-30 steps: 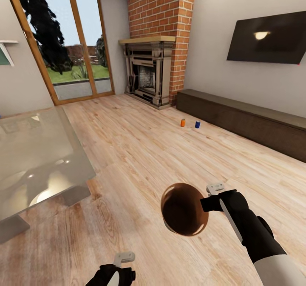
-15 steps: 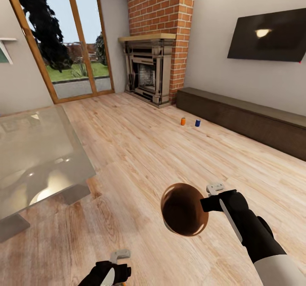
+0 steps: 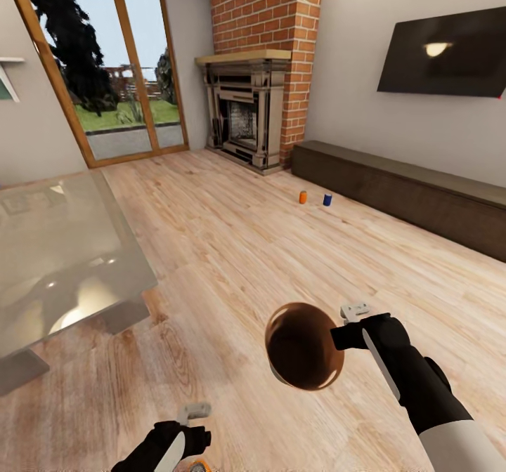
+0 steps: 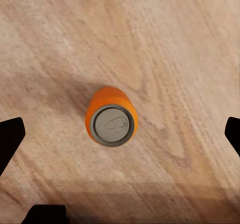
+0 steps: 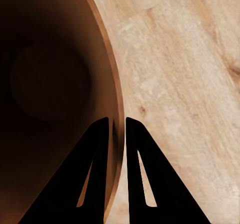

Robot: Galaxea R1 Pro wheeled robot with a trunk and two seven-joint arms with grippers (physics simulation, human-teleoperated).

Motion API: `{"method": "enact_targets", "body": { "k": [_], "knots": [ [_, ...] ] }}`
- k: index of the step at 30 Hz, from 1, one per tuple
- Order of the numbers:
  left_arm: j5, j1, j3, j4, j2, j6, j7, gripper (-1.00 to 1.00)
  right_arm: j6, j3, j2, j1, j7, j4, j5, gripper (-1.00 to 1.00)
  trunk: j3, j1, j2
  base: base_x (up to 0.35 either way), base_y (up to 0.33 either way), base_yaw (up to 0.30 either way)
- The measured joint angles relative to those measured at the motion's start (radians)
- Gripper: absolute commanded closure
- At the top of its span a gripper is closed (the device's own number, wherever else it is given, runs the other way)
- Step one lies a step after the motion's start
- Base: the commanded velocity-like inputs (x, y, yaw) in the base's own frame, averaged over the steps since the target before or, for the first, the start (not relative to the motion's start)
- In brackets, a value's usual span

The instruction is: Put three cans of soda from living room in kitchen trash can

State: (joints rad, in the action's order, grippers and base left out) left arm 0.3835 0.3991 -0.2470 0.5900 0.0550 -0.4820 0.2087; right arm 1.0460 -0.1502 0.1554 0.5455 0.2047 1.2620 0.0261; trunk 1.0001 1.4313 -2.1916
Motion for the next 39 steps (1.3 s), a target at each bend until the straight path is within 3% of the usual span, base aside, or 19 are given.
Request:
{"method": "enact_targets", "body": {
  "k": [12,20,32,39],
  "knots": [
    [0.0,0.001,0.0,-0.001,-0.001,0.004,0.0,-1.0,0.0,0.0,0.001,0.0,0.0,-0.001,0.003,1.0,0.047,0.046,-0.084,0.0,0.0,0.0],
    [0.0,0.001,0.0,0.0,-0.001,0.005,0.0,-1.0,0.0,0.001,0.001,0.0,0.0,0.0,0.001,1.0,0.053,0.046,-0.084,0.0,0.0,0.0],
    [0.0,0.002,0.001,-0.021,-0.002,0.029,-0.001,-1.0,0.0,0.001,0.003,0.0,0.0,-0.001,0.001,1.0,0.1,0.092,-0.168,0.0,0.0,0.0],
    [0.0,0.005,0.022,-0.041,-0.005,0.053,0.0,-1.0,0.0,0.001,0.002,0.0,0.0,0.0,0.002,1.0,0.127,0.119,-0.217,0.0,0.0,0.0]
  ]
}}
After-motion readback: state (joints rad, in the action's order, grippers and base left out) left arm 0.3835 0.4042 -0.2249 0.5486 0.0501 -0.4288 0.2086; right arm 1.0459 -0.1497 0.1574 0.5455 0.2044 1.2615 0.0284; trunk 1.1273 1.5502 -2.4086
